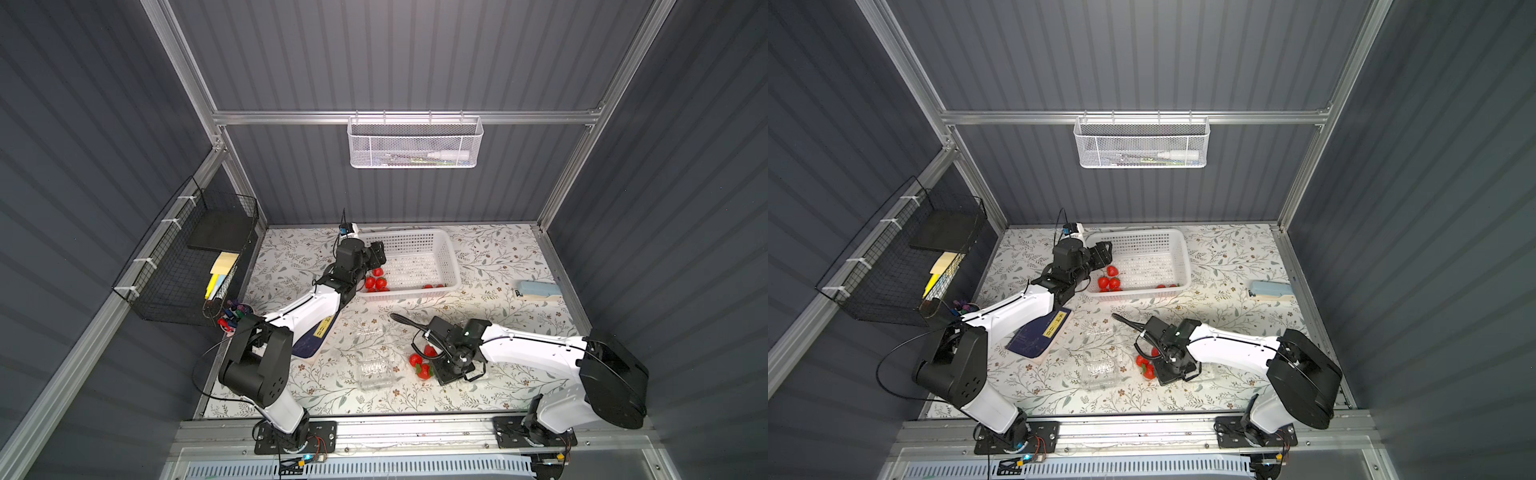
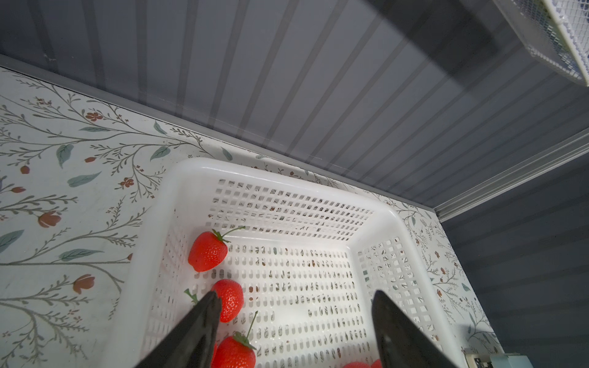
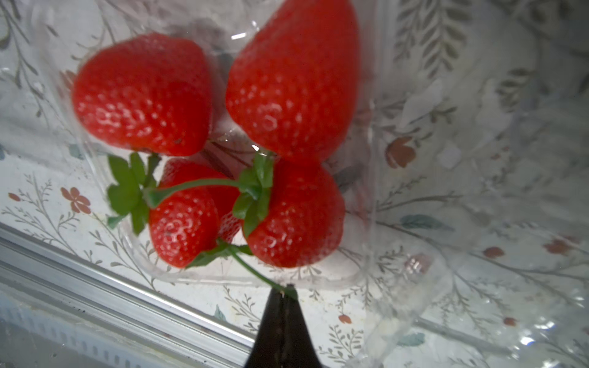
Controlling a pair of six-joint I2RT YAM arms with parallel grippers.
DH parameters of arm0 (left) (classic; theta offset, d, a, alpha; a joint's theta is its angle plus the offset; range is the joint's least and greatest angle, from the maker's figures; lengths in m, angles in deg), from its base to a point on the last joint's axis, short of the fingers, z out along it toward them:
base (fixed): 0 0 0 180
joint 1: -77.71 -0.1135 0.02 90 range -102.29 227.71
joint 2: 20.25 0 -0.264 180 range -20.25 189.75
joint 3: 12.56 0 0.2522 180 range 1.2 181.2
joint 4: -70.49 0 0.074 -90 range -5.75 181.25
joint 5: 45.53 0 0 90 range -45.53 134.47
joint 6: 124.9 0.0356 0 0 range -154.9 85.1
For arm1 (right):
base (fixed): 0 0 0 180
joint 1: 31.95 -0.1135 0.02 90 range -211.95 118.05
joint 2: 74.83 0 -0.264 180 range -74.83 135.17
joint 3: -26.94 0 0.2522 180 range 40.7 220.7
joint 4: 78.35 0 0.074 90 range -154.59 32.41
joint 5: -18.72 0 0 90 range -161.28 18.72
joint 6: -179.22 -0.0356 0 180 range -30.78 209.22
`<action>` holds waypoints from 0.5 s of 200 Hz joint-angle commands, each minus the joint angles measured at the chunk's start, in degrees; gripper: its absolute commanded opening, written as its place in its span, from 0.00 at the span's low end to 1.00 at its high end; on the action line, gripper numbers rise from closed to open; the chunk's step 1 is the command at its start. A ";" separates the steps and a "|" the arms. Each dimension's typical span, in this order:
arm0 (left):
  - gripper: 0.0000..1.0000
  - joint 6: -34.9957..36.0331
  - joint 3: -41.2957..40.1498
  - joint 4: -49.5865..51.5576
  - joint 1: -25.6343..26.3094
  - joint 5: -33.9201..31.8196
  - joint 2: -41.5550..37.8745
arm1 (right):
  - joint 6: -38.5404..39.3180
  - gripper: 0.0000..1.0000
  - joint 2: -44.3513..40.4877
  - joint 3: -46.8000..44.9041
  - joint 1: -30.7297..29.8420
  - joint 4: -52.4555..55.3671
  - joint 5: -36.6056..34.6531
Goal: Pack strawberries into containers
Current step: Adjust the strawberry in the packing box.
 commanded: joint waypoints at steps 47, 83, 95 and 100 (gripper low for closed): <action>0.77 0.98 1.40 0.33 0.35 -0.06 1.34 | 1.63 0.01 -0.88 2.64 1.32 3.29 -1.62; 0.77 0.98 1.39 0.30 0.35 -0.14 1.51 | 2.27 0.01 -0.78 2.86 2.35 3.16 -1.76; 0.77 0.91 1.33 0.31 0.35 -0.14 1.49 | 2.52 0.01 -0.49 2.92 2.63 2.98 -1.63; 0.77 0.96 1.24 0.29 0.35 -0.15 1.47 | 2.54 0.01 -0.47 2.95 2.69 2.75 -1.75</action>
